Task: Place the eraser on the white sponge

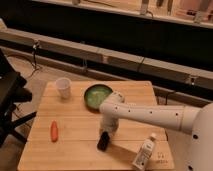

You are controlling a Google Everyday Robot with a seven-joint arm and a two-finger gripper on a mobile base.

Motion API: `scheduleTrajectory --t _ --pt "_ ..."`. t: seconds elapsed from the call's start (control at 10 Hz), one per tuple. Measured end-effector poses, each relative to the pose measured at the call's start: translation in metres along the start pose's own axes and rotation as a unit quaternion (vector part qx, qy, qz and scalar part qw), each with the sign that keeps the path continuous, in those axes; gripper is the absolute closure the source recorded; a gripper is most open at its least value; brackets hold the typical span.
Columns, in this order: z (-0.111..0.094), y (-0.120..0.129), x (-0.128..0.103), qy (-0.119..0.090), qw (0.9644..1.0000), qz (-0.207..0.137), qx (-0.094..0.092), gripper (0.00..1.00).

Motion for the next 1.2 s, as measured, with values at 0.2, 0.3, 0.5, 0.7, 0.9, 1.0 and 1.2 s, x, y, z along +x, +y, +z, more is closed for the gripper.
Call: scheduleTrajectory --t 0.2,0.3,0.5,0.7,0.9,1.0,1.2 --pt "-0.006 -0.004 0.001 0.007 0.9999 -0.006 0.009 1.00" --pt "-0.016 -0.011 0.002 0.015 0.9995 -0.014 0.023 1.00" --pt "-0.054 -0.027 0.005 0.036 0.9972 -0.031 0.057 1.00" --pt "-0.109 -0.045 0.012 0.060 0.9929 -0.046 0.092 1.00" --pt "-0.153 -0.062 0.028 0.081 0.9877 -0.053 0.123 1.00" --pt "-0.168 -0.071 0.040 0.086 0.9856 -0.052 0.136 1.00" --pt "-0.181 -0.079 0.053 0.077 0.9878 -0.051 0.125 1.00"
